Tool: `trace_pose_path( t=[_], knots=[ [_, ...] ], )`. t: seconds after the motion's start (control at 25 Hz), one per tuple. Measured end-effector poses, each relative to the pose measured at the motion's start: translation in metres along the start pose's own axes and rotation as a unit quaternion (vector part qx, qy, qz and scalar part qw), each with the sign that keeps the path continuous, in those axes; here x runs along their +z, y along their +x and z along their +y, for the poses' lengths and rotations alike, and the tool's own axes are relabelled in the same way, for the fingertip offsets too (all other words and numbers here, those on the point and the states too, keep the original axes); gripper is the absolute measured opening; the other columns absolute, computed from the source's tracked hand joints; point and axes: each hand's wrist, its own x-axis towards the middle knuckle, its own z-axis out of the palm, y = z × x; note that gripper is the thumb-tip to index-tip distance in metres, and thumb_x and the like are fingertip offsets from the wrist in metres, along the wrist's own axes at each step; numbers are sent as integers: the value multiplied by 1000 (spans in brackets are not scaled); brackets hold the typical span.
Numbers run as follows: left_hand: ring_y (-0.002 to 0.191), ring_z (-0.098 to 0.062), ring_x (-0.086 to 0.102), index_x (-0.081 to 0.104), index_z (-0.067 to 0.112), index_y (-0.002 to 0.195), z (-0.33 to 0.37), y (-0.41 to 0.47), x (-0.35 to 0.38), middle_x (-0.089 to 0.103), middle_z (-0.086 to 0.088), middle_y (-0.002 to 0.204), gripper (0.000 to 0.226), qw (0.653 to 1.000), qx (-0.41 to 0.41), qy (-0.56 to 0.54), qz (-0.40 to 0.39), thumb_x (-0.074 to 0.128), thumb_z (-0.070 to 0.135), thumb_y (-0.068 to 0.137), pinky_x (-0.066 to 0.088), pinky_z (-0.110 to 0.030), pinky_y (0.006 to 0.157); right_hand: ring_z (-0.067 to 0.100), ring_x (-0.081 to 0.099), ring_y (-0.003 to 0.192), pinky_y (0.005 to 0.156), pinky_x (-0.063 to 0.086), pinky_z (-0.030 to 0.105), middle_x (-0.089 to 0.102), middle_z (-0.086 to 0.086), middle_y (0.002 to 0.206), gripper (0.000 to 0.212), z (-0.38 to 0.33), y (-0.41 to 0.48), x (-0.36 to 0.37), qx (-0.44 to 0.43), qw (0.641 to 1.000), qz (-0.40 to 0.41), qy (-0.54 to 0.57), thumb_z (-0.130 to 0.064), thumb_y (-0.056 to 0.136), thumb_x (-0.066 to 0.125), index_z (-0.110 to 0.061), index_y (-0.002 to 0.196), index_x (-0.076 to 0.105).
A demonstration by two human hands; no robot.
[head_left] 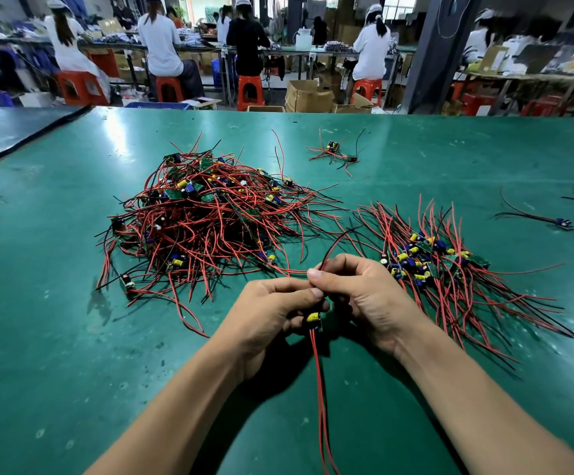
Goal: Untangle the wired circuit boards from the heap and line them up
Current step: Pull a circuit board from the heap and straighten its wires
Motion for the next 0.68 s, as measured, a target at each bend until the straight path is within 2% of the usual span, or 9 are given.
trace_pose_path(
  t=[0.16,0.28,0.48,0.6,0.68],
  knots=[
    [63,-15,62,75,5,77,4,1,2,72,-15,75,12,999,-9,8,30,67,0,84,43,-17,55,6,37,44,43,31,17,51,-8,52,23,4,3,2,-78,992,71,-66,-15,75,84,-18,68,63],
    [62,-13,59,75,4,78,4,-1,2,72,-14,74,11,999,-6,30,30,67,1,84,41,-14,52,0,41,44,47,32,12,51,-16,48,19,6,9,-5,-130,977,129,-105,-15,80,82,-17,72,64],
    [71,-17,59,75,5,77,3,-2,3,71,-12,74,9,999,-6,41,14,68,3,84,40,-18,59,2,43,45,49,34,13,58,-16,54,9,3,16,-23,-182,948,199,-167,-20,82,81,-18,79,73],
    [75,-20,60,76,5,75,2,-3,2,72,-13,75,9,999,-13,41,1,69,3,82,41,-21,64,-1,51,54,61,40,20,68,-12,69,9,0,19,-29,-205,930,250,-173,-18,80,83,-18,83,75],
    [76,-22,59,76,4,76,2,-3,2,72,-14,75,9,999,-17,41,-5,70,3,82,41,-23,66,4,60,65,70,45,24,73,-7,80,11,-1,19,-30,-228,913,282,-185,-17,78,84,-18,82,74]
  ],
)
